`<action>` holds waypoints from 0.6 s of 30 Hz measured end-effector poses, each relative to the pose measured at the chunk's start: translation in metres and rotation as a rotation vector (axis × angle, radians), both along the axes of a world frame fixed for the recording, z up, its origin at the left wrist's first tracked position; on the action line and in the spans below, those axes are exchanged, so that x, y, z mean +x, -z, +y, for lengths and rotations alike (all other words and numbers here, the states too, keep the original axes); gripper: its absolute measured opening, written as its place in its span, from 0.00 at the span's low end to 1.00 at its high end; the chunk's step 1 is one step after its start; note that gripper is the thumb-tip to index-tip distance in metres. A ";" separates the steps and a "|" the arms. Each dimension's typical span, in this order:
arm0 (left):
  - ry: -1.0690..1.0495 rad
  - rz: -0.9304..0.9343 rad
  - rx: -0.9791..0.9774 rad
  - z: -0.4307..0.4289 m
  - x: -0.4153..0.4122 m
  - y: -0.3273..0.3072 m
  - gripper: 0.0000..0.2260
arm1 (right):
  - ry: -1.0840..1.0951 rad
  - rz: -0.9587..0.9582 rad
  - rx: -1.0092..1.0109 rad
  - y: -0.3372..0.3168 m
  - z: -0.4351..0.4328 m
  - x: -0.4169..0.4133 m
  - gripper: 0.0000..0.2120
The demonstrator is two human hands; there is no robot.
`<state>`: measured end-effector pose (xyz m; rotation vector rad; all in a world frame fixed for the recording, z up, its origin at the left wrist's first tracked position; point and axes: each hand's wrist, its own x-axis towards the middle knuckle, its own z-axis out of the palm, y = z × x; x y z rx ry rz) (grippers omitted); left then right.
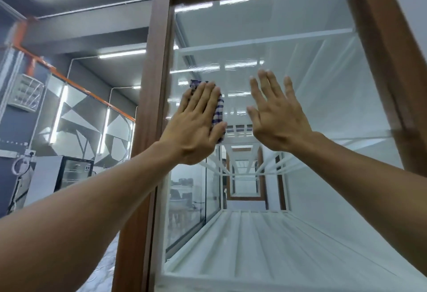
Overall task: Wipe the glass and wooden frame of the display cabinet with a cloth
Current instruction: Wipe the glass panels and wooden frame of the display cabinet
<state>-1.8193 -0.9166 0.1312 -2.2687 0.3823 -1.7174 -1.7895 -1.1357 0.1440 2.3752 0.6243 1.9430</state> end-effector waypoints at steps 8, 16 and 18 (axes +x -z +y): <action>0.134 -0.022 0.129 -0.095 0.018 -0.019 0.34 | 0.028 -0.016 0.113 -0.006 -0.063 -0.004 0.34; 0.184 -0.013 0.060 -0.189 0.023 -0.050 0.34 | 0.302 -0.056 0.239 -0.001 -0.133 -0.008 0.35; 0.183 -0.006 0.124 -0.213 0.025 -0.047 0.33 | 0.342 -0.045 0.326 0.002 -0.159 -0.008 0.34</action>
